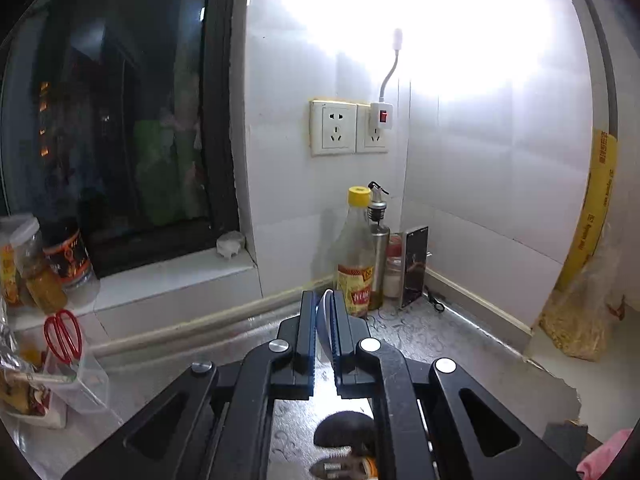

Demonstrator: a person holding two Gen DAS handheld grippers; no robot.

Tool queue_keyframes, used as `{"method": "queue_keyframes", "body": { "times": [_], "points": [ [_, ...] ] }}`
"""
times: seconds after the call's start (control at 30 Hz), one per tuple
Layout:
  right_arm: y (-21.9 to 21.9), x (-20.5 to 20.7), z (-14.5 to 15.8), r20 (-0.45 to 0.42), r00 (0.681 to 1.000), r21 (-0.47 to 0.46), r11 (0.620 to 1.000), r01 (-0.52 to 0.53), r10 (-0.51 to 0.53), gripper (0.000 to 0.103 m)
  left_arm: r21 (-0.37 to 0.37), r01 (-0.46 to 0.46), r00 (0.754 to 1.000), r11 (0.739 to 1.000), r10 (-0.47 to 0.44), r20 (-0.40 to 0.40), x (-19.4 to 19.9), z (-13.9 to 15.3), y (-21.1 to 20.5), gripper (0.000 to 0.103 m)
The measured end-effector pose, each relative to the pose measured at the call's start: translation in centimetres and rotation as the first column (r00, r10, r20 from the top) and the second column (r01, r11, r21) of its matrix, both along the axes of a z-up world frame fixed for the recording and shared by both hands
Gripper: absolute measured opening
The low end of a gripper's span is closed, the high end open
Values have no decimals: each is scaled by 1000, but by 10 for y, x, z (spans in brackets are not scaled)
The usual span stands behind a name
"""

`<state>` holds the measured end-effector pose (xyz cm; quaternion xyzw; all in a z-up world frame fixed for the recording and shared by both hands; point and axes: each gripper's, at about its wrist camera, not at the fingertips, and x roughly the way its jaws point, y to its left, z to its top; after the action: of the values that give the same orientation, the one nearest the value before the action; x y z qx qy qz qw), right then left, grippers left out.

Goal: Organize utensils
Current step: 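Lower the white scoop into the red container with the left tool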

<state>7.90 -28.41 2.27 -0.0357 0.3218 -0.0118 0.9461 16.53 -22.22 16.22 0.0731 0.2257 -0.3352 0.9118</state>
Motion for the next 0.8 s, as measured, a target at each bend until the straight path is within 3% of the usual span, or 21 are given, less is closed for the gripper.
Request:
{"method": "queue_keyframes", "body": {
  "times": [0.33,0.8],
  "points": [
    [0,0,0,1,1000,1,1000,0,0,94,-58,39,996,998,-43,-74,-18,-5,30,7],
    [1,0,0,2,1000,1,1000,0,0,94,-57,105,976,993,-114,-187,-38,-28,45,7]
  ]
}}
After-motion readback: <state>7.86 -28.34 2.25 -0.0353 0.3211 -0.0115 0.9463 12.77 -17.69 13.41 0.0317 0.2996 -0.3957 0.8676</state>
